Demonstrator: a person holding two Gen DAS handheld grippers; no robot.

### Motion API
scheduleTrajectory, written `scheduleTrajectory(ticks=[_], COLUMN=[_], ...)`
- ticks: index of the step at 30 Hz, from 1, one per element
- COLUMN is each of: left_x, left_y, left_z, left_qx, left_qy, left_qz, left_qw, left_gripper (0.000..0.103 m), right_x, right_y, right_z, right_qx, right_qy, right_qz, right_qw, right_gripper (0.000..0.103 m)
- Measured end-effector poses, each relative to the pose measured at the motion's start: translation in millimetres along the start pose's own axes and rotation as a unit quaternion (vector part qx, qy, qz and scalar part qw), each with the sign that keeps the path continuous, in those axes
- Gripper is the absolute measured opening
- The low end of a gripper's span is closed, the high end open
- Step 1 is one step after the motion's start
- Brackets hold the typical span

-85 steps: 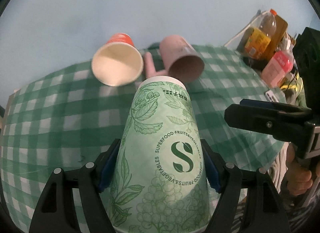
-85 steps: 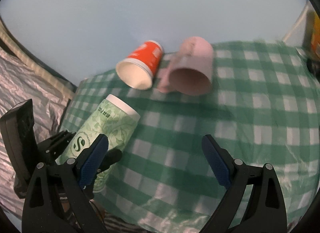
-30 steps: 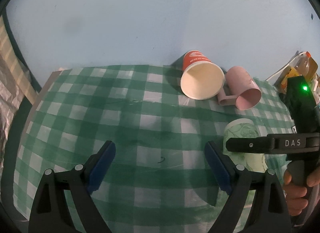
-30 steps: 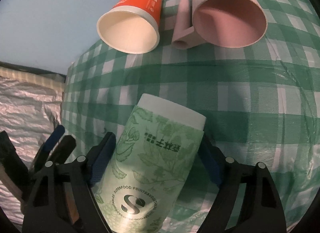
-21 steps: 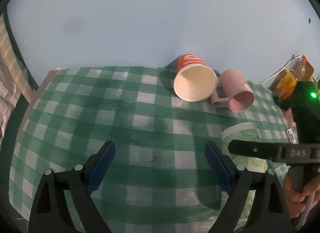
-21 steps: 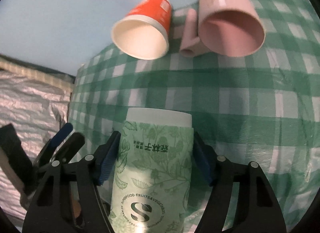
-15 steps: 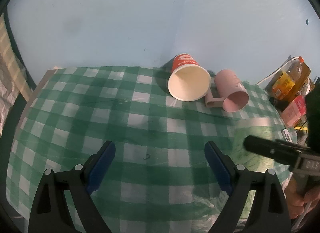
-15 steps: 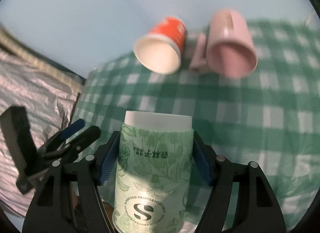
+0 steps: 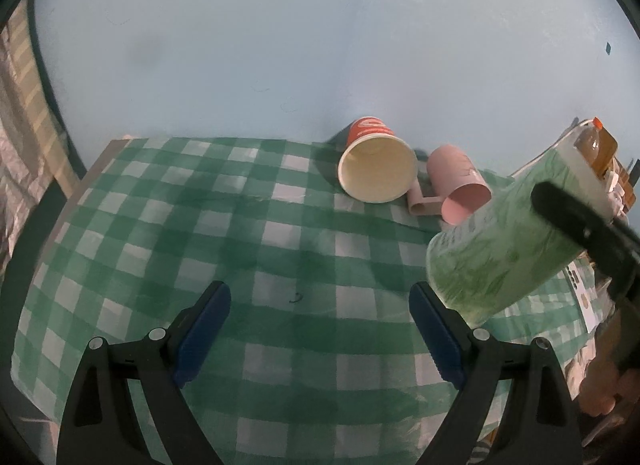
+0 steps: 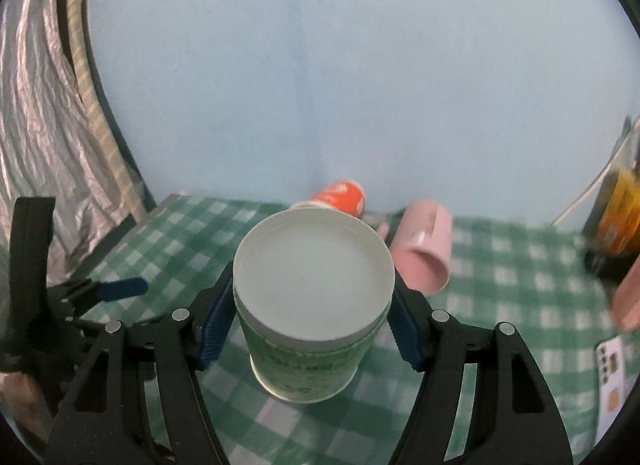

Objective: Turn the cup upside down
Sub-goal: 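Grasp the green cup with the right gripper while the left gripper releases it, then lower the green cup rim-down onto the cloth with the right gripper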

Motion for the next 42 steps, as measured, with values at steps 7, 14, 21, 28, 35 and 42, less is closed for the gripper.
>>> scheduleTrajectory(ticks=[7, 14, 21, 28, 35, 42], left_x=[-6, -15, -15, -14, -13, -12], left_y=[4, 2, 4, 4, 4, 9], left_z=[6, 12, 12, 13, 13, 12], left_qx=[0.006, 0.002, 0.006, 0.004, 0.005, 0.011], left_qy=[0.001, 0.012, 0.010, 0.005, 0.006, 0.006], left_qz=[-0.009, -0.011, -0.014, -0.014, -0.015, -0.015], left_qw=[0.9999, 0.9999, 0.9998, 0.9999, 0.9999, 0.9998], left_gripper=[0.092, 0.092, 0.092, 0.092, 0.092, 0.092], right_x=[-8, -14, -18, -16, -17, -17], right_y=[0, -10, -26, -32, -34, -27], right_z=[-2, 10, 24, 29, 32, 29], right_qx=[-0.004, -0.037, -0.067, -0.073, -0.073, -0.055], right_qy=[0.030, 0.045, 0.050, 0.050, 0.048, 0.038], right_qz=[0.030, 0.035, 0.031, 0.033, 0.029, 0.031], right_qw=[0.999, 0.998, 0.996, 0.996, 0.996, 0.997], right_gripper=[0.069, 0.069, 0.069, 0.069, 0.069, 0.080])
Point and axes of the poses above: each gripper's, at about its wrist camera, not at the fingertips, and y roughly against the way its jaws point, x to its right, z to its underside, the point moved 7 cm from there along -y, roughly the way its jaws point, and after that the axes turned 8 degrees about z, right-handed, at the moved point
